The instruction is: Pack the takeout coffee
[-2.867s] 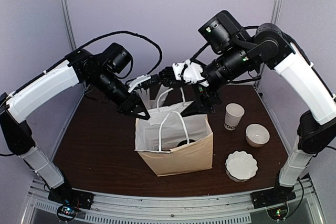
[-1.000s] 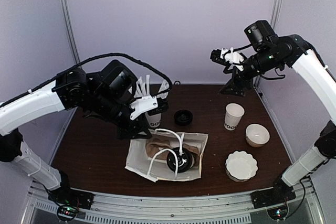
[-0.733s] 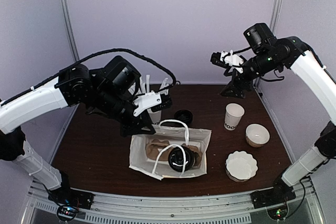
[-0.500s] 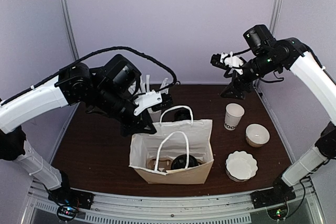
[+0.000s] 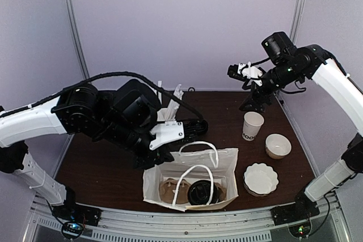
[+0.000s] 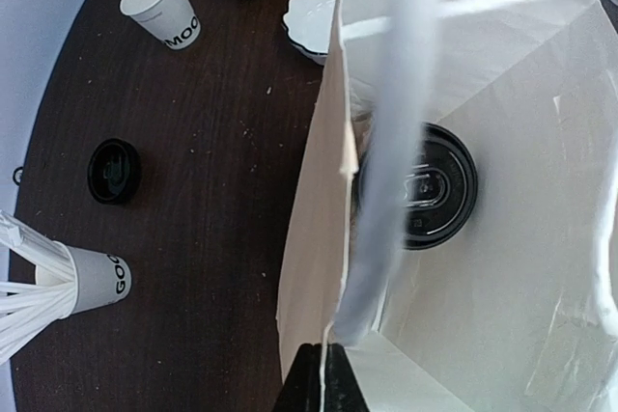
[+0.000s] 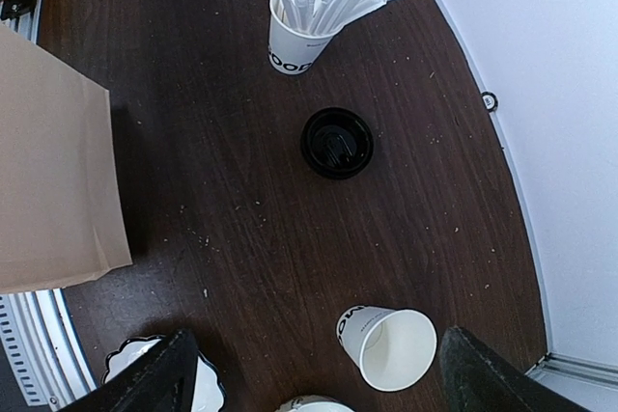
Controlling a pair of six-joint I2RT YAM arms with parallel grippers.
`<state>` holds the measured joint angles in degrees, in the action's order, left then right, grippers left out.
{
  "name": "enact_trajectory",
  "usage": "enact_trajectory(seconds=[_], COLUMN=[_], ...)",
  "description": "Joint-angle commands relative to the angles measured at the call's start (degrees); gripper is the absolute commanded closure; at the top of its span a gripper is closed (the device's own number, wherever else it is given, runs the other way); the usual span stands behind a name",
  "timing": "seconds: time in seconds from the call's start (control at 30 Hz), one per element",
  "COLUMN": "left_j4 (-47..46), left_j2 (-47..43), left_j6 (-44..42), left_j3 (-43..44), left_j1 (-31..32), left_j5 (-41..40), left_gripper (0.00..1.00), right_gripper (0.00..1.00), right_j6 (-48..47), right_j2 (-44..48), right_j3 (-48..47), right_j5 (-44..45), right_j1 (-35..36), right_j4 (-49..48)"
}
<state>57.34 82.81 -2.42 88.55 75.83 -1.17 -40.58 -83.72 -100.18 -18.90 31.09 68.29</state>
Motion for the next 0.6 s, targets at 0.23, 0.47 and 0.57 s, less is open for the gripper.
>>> enact_trajectory(seconds=[0.23, 0.47, 0.57], left_j4=[-1.0, -1.0, -0.9], left_j2=[3.0, 5.4, 6.6], left_j6=[0.2, 0.7, 0.8], left_j3=[2.8, 4.2, 5.4], left_j1=[-2.9, -8.7, -11.5], left_j5=[-6.4, -1.3, 0.3], left_gripper=[1.00, 1.00, 1.00], right_gripper=[0.10, 0.09, 0.09], right_j6=[-0.8, -0.7, -0.6], right_j2=[0.8, 1.3, 0.9], right_j3=[0.3, 1.4, 0.8], right_j5=[-2.5, -4.4, -5.0], right_j1=[-0.5, -0.5, -0.5], right_j4=[1.2, 1.0, 2.1])
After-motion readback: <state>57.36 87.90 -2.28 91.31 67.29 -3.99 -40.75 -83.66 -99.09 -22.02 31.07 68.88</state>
